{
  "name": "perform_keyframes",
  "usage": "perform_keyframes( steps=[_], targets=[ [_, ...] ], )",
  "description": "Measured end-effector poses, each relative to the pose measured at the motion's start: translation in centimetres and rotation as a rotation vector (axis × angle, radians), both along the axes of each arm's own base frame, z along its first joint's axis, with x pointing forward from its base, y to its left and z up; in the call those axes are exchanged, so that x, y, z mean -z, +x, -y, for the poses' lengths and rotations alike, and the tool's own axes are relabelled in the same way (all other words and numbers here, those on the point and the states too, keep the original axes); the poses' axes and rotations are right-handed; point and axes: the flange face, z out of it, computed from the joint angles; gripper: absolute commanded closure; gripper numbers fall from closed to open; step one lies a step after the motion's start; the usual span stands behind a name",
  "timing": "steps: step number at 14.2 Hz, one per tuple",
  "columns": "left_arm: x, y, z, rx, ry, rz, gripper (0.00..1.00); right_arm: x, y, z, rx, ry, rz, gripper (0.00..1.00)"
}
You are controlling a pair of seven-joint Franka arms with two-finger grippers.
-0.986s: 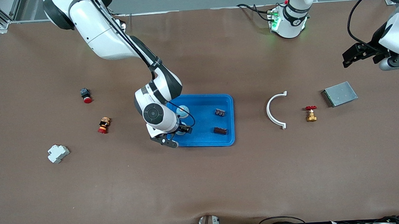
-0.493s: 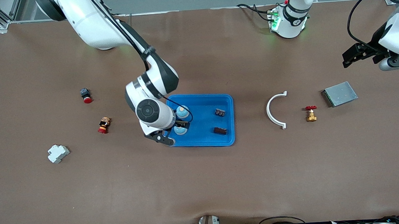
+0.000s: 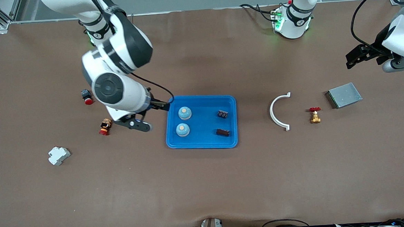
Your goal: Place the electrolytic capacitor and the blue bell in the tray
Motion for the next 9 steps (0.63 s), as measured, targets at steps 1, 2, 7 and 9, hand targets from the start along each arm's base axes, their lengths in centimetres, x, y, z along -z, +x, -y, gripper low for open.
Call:
perform_keyframes(
  steps=[1,2,7,9],
  targets=[
    [0.0,0.0,0.0,0.0,0.0,0.0,0.0,-1.4,-0.1,1.4,-0.012,0.004,-0.007,0.0],
    [0.1,0.0,0.0,0.0,0.0,0.0,0.0,-2.9,-0.3,2.8,-0.025,0.009,-0.012,0.0],
    [0.5,0.0,0.0,0.0,0.0,-0.001,0.0,-8.7,-1.0,8.9,-0.079,0.044,0.0,0.0],
    [0.5,0.1,0.0,0.0,0.0,-0.001,0.0,-9.9,-0.6,11.9,-0.116,0.071,0.016,0.0]
  ],
)
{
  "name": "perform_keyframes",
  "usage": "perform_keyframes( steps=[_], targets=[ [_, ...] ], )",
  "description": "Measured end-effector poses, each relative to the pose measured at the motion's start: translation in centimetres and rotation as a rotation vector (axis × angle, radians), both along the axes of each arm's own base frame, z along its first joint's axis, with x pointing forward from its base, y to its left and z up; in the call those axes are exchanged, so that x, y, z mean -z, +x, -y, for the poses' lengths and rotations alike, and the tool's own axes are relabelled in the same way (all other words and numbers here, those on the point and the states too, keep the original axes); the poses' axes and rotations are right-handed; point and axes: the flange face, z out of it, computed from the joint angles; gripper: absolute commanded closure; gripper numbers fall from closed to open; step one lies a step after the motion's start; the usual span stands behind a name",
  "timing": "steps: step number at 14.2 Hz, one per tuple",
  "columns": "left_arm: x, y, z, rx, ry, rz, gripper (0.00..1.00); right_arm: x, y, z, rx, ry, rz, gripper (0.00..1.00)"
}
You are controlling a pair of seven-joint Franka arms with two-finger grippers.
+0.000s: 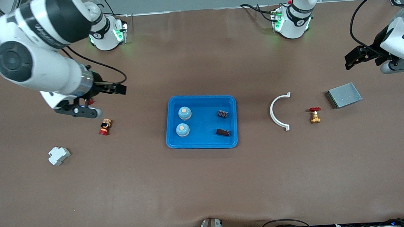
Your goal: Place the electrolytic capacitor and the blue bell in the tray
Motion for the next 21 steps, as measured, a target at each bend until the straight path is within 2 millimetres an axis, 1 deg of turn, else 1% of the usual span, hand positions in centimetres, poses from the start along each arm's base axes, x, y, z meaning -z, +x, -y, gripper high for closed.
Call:
perform_keyframes(
  steps=[3,5,7,10,13,15,18,21],
  targets=[
    [0.0,0.0,0.0,0.0,0.0,0.002,0.0,-1.2,1.0,5.7,-0.065,0.043,0.034,0.0],
    [-0.1,0.0,0.0,0.0,0.0,0.005,0.0,-1.4,1.7,9.8,-0.108,0.045,0.053,0.0],
    [-0.1,0.1,0.0,0.0,0.0,0.009,0.0,-1.3,2.1,12.8,-0.128,0.026,0.059,0.0],
    [-0.3,0.0,0.0,0.001,0.0,0.013,0.0,-1.2,2.4,16.1,-0.148,0.028,0.065,0.0],
    [-0.6,-0.3,0.1,0.001,0.001,0.019,0.0,-1.5,2.4,19.2,-0.132,0.035,0.072,0.0],
    [-0.7,-0.6,0.1,0.001,0.002,0.021,0.0,-1.7,2.3,20.6,-0.113,0.031,0.079,0.0],
    [-0.9,-0.9,0.1,0.001,0.003,0.025,0.0,-3.1,2.3,22.6,-0.094,-0.025,0.106,0.0],
    [-1.0,-0.9,0.1,0.001,0.003,0.026,0.0,-3.6,2.3,23.8,-0.085,-0.073,0.117,0.0]
  ],
)
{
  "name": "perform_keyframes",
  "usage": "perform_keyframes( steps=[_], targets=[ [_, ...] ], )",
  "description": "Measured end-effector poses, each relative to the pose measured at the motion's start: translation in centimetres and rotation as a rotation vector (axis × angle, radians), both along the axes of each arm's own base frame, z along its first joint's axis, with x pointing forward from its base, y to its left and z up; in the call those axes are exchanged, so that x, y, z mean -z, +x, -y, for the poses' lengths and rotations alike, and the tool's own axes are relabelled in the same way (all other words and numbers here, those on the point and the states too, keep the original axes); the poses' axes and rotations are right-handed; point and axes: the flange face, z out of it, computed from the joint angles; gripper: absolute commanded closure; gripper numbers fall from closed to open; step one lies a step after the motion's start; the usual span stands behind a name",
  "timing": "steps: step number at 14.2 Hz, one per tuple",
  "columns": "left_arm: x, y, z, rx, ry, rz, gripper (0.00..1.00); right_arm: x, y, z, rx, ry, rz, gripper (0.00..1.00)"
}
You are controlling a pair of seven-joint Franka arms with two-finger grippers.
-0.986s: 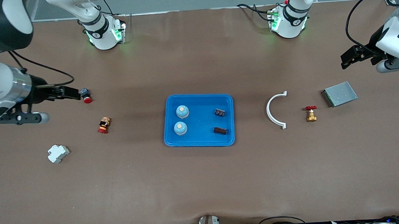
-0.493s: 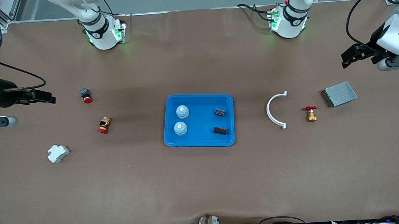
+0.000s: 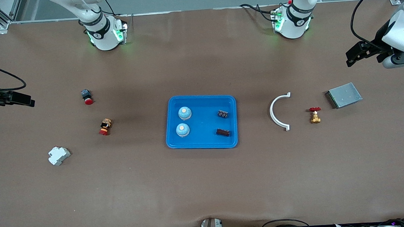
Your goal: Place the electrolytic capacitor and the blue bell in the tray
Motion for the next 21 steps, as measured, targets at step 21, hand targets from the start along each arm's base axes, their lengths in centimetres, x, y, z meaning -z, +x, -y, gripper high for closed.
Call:
perform_keyframes(
  steps=[21],
  targets=[
    [-1.2,0.3,1.6,0.029,0.0,0.053,0.0,-1.3,-3.8,0.1,0.007,-0.009,0.064,0.0]
  ],
)
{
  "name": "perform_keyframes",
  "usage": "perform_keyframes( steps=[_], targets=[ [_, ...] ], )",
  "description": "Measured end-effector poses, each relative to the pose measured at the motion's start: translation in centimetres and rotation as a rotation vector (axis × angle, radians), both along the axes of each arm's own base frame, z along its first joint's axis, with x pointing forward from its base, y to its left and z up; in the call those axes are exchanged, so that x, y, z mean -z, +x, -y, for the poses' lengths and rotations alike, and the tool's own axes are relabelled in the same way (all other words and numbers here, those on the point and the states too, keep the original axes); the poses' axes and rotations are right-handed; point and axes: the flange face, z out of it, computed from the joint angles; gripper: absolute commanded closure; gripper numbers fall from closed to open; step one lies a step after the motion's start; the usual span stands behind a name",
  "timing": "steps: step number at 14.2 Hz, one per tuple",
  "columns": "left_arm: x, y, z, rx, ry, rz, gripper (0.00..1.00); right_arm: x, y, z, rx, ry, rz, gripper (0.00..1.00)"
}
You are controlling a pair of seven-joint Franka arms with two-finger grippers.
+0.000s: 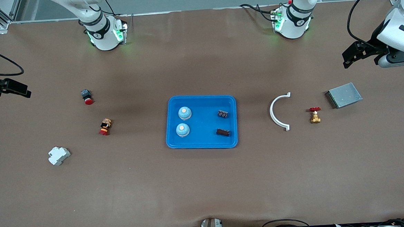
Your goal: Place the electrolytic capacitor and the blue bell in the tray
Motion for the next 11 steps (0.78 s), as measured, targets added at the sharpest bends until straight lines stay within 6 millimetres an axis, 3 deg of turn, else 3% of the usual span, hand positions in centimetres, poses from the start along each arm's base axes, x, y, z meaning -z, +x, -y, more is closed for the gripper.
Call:
perform_keyframes(
  steps=[11],
  targets=[
    [-2.5,0.7,-0.8,-0.015,-0.008,0.043,0.0,0.1,0.0,0.0,0.0,0.0,-0.001,0.0]
  ],
)
